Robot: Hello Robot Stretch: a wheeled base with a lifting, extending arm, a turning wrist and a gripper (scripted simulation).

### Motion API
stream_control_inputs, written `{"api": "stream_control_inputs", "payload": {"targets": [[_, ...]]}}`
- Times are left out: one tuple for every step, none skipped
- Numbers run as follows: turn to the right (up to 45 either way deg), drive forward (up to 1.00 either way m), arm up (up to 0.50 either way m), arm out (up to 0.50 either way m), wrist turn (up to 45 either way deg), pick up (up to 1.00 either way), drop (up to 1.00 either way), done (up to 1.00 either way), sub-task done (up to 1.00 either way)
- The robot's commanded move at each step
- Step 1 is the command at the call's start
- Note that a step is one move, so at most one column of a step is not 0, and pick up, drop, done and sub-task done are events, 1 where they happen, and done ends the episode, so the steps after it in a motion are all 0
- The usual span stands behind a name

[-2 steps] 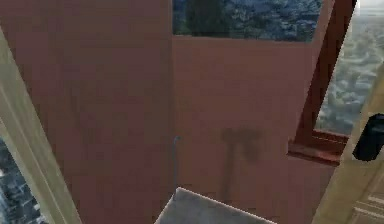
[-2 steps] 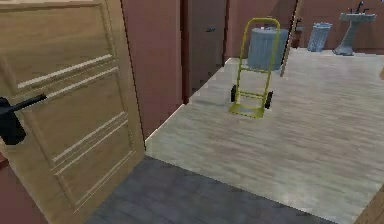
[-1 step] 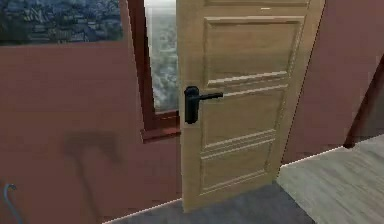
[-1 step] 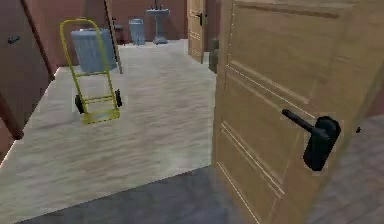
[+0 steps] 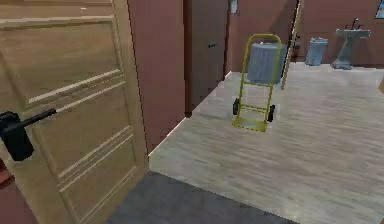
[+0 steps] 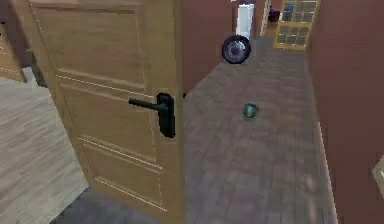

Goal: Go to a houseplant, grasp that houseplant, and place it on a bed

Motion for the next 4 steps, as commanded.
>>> {"api": "stream_control_inputs", "payload": {"targets": [[33.0, 0.0, 0.0, 0.0, 0.0, 0.0, 0.0, 0.0, 0.0], [0.0, 1.0, 0.0, 0.0, 0.0, 0.0, 0.0, 0.0, 0.0], [6.0, 0.0, 0.0, 0.0, 0.0, 0.0, 0.0, 0.0, 0.0], [0.0, 0.45, 0.0, 0.0, 0.0, 0.0, 0.0, 0.0, 0.0]]}}
